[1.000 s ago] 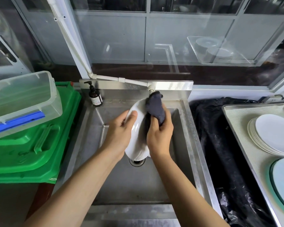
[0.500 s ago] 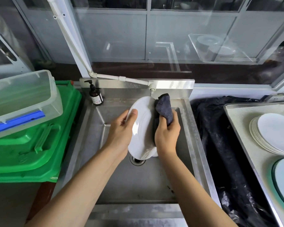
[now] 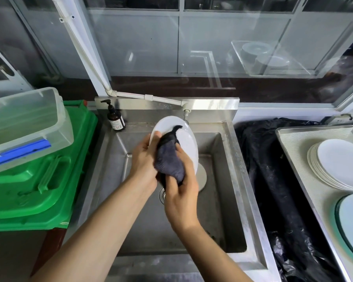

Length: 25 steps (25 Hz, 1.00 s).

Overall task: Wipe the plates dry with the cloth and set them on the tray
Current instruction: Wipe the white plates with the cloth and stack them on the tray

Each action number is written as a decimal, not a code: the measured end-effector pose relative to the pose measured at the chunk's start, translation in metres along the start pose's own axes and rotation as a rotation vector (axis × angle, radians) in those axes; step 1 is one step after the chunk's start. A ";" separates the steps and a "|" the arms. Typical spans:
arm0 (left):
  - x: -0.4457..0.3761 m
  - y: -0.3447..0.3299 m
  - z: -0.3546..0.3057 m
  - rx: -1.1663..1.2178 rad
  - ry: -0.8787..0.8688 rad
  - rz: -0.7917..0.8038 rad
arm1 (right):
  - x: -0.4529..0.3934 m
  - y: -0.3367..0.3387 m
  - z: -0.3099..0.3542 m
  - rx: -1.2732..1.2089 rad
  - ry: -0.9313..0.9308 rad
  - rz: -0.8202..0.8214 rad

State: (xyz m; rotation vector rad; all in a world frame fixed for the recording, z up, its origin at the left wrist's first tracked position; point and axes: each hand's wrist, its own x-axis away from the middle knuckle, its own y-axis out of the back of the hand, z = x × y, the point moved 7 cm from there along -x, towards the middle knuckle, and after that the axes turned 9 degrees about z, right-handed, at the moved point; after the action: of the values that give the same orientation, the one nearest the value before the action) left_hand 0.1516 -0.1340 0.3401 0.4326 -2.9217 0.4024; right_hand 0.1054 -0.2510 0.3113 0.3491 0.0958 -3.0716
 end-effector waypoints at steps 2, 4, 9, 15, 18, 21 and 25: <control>-0.003 -0.001 -0.001 0.123 0.025 0.014 | 0.004 -0.005 0.004 0.075 0.112 0.044; -0.005 0.004 -0.003 0.136 0.012 0.012 | 0.006 -0.002 0.002 0.131 0.168 0.026; -0.008 0.017 -0.004 0.115 0.068 -0.110 | 0.026 0.007 -0.016 0.113 0.159 0.001; -0.011 0.024 -0.003 0.165 0.164 -0.036 | -0.016 0.071 -0.050 -0.026 -0.334 -0.383; -0.008 0.014 0.003 0.066 0.155 0.086 | -0.055 0.083 -0.035 0.049 -0.294 -0.334; -0.007 0.008 0.003 -0.010 0.132 0.155 | -0.077 0.067 -0.014 0.156 -0.164 -0.148; -0.007 0.009 0.011 0.020 0.145 0.142 | -0.069 0.030 0.012 0.278 0.121 0.105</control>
State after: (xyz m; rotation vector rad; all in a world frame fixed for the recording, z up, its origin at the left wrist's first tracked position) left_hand 0.1547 -0.1268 0.3264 0.1892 -2.8175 0.4621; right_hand 0.1718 -0.2792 0.3365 0.5331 -0.3370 -2.9581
